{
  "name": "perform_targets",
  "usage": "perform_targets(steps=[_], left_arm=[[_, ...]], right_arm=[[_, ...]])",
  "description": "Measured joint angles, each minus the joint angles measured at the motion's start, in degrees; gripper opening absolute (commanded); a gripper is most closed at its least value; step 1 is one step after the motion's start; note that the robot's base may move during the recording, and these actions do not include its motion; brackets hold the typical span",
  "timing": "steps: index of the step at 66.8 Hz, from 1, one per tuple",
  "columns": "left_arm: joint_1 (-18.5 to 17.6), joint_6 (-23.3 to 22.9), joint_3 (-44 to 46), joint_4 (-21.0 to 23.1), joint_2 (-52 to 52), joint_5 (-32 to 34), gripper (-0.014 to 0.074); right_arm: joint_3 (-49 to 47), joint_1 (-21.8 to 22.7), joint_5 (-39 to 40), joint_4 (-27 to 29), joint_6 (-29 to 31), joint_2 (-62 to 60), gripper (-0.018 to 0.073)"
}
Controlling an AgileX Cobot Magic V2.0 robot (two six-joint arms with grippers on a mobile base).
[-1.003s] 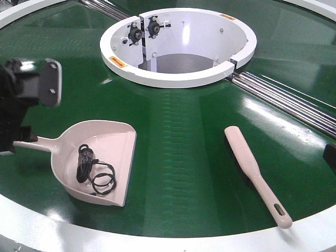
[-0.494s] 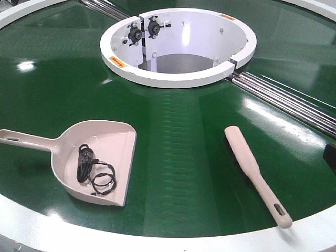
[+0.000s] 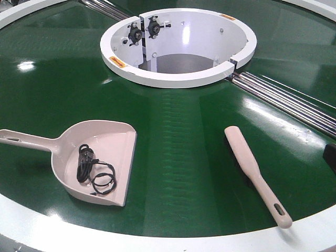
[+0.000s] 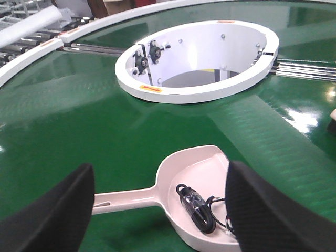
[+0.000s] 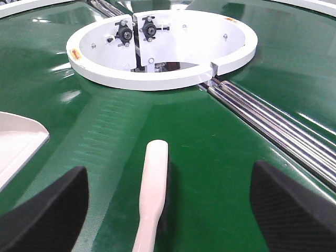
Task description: Clean and inspect green conveyor with broom and dustpan
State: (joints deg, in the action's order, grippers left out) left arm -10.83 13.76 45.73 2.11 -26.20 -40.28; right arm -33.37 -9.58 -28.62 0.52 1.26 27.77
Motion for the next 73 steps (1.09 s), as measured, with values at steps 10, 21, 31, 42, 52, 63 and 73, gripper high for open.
perform_targets(steps=[10, 21, 31, 42, 52, 63, 73], left_arm=[[0.0, 0.1, -5.34, 0.0, 7.81, 1.25, 0.0485], [0.0, 0.04, -10.8, 0.04, 13.95, 2.58, 0.0485], [0.0, -0.07, -14.95, 0.04, 15.4, 2.91, 0.0374], [0.0, -0.09, -15.55, 0.04, 15.4, 3.63, -0.001], [0.0, -0.09, -15.55, 0.04, 15.4, 3.98, -0.0008], [0.0, -0.09, -15.55, 0.04, 15.4, 3.93, -0.0007], [0.0, -0.09, -15.55, 0.04, 15.4, 3.93, -0.0007]], right_arm=[[0.0, 0.0, 0.0, 0.48, -0.05, 0.0, 0.0589], [0.0, 0.0, -0.15, 1.35, -0.05, 0.0, 0.0587], [0.0, 0.0, -0.15, 1.43, 0.01, 0.0, 0.0474], [0.0, 0.0, 0.02, 1.43, 0.5, 0.0, 0.0016], [0.0, 0.0, 1.07, 1.49, 0.82, 0.0, -0.0008], [0.0, 0.0, 1.18, 1.49, 0.87, 0.0, -0.0008], [0.0, 0.0, 1.18, 1.49, 0.87, 0.0, -0.0008]])
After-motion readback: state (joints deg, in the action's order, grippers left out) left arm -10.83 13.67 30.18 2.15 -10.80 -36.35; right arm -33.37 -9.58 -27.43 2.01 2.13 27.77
